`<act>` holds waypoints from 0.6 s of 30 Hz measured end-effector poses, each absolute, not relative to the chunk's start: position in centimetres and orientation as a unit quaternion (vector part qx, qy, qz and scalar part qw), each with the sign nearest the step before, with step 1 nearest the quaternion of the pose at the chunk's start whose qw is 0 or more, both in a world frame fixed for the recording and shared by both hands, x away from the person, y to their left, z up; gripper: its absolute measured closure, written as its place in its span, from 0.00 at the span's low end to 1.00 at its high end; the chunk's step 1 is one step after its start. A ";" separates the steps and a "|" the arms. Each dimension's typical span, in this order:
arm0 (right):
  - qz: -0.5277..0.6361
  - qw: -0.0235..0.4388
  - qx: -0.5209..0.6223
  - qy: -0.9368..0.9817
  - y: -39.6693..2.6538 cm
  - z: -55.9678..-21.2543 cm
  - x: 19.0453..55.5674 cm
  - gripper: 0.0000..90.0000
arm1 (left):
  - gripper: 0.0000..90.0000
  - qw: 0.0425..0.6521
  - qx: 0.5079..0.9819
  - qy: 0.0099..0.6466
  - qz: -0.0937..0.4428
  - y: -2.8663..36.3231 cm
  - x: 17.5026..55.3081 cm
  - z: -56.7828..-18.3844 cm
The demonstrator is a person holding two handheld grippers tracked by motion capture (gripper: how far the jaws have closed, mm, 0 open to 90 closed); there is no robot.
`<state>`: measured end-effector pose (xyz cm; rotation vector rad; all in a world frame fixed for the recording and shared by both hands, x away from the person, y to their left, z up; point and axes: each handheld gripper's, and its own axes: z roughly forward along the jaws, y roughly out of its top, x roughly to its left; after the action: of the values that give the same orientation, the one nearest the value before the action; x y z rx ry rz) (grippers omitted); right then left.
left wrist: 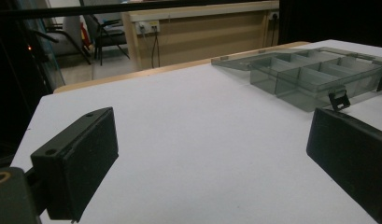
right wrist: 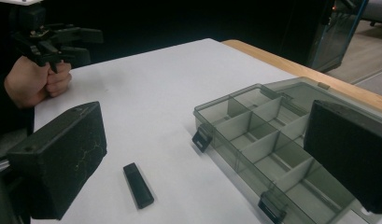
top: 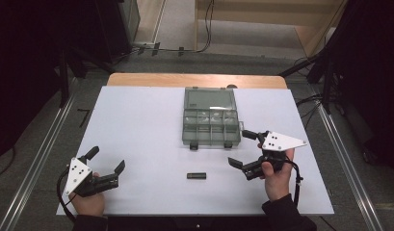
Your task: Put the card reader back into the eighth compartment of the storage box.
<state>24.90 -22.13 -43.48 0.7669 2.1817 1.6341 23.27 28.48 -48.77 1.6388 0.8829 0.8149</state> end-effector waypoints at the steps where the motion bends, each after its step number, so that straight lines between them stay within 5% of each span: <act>1: 0.570 0.154 0.264 0.763 -22.0 -43.5 25.0 0.00 | 0.03 0.526 0.686 0.369 0.341 28.5 23.3 -48.8; 10: 0.562 0.132 0.244 0.779 -20.3 -43.3 25.6 0.00 | 0.03 0.527 0.686 0.369 0.341 28.5 23.3 -48.8; 13: 0.552 0.140 0.245 0.784 -19.7 -43.4 25.7 0.15 | 0.02 0.529 0.684 0.369 0.341 28.6 23.3 -48.8; 18: 0.541 0.126 0.233 0.798 -18.8 -43.5 25.9 0.15 | 0.03 0.528 0.684 0.370 0.340 28.6 23.3 -48.8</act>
<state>25.95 -18.79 -43.50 0.6782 2.3248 1.5767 23.26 28.56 -48.75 1.6350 0.8832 0.8134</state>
